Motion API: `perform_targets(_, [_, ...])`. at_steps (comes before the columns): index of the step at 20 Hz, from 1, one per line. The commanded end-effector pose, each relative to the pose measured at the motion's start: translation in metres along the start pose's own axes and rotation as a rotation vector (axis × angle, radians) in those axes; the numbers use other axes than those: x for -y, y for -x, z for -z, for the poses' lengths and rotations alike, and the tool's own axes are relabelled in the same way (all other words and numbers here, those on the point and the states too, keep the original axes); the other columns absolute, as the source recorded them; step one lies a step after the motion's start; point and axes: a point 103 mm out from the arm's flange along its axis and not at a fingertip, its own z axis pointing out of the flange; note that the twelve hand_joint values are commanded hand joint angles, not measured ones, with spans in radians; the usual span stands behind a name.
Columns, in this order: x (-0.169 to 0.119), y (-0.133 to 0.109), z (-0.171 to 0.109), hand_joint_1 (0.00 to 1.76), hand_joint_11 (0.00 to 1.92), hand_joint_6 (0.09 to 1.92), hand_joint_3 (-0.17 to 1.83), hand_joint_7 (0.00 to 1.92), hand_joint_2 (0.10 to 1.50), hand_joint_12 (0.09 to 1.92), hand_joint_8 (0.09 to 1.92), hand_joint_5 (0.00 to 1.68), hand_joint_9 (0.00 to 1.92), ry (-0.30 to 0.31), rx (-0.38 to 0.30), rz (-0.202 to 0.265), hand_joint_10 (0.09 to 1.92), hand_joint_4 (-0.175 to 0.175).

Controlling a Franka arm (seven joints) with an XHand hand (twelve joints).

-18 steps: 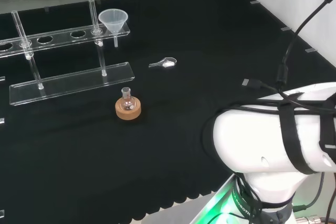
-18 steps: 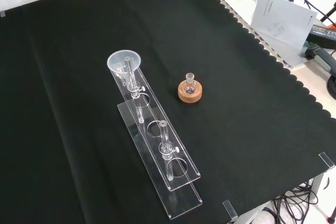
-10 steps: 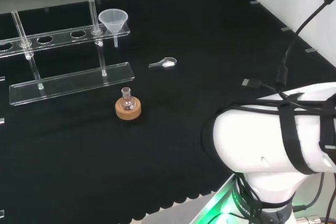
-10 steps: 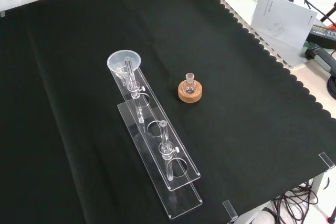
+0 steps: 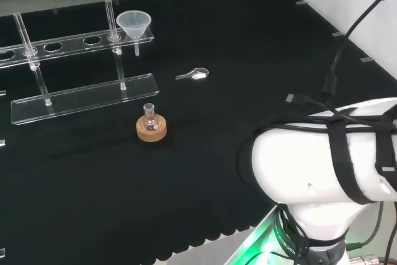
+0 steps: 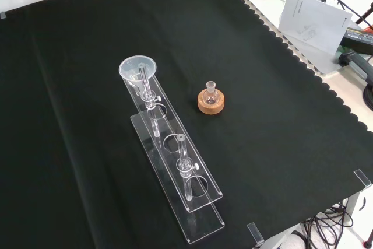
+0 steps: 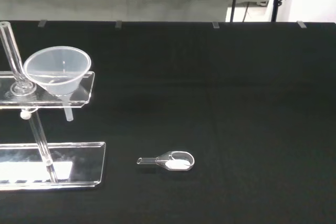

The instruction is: Pick up the funnel from the transparent funnel stand.

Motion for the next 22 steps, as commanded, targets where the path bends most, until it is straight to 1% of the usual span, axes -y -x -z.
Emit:
perform_targets(1, [-0.014, 0.000, -0.009, 0.00, 0.00, 0.09, 0.43, 0.00, 1.15, 1.34, 0.36, 0.17, 0.11, -0.014, 0.019, -0.022, 0.60, 0.034])
perform_targets(3, [-0.024, 0.000, -0.014, 0.00, 0.00, 0.09, 0.43, 0.00, 1.15, 1.34, 0.36, 0.17, 0.12, -0.028, 0.024, -0.023, 0.60, 0.034])
perform_targets(5, [-0.036, -0.001, -0.018, 0.00, 0.00, 0.09, 0.43, 0.00, 1.15, 1.34, 0.36, 0.18, 0.12, -0.037, 0.036, -0.010, 0.60, 0.034])
perform_targets(9, [-0.066, -0.005, -0.030, 0.01, 0.00, 0.09, 0.41, 0.00, 1.14, 1.34, 0.37, 0.17, 0.12, -0.062, 0.040, 0.034, 0.60, 0.035])
perform_targets(10, [-0.074, -0.007, -0.034, 0.02, 0.00, 0.09, 0.40, 0.00, 1.13, 1.34, 0.37, 0.17, 0.12, -0.072, 0.032, 0.045, 0.60, 0.035])
perform_targets(13, [-0.096, -0.017, -0.047, 0.08, 0.00, 0.09, 0.37, 0.02, 1.10, 1.35, 0.39, 0.17, 0.15, -0.098, 0.038, 0.081, 0.61, 0.036])
perform_targets(15, [-0.109, -0.026, -0.055, 0.15, 0.00, 0.09, 0.34, 0.05, 1.06, 1.36, 0.41, 0.16, 0.18, -0.113, 0.051, 0.098, 0.63, 0.036])
perform_targets(20, [-0.128, -0.042, -0.070, 0.29, 0.01, 0.09, 0.30, 0.09, 0.98, 1.42, 0.47, 0.18, 0.22, -0.164, 0.074, 0.117, 0.66, 0.033])
perform_targets(22, [-0.134, -0.049, -0.072, 0.32, 0.04, 0.09, 0.29, 0.10, 0.96, 1.44, 0.49, 0.18, 0.23, -0.173, 0.074, 0.125, 0.67, 0.032])
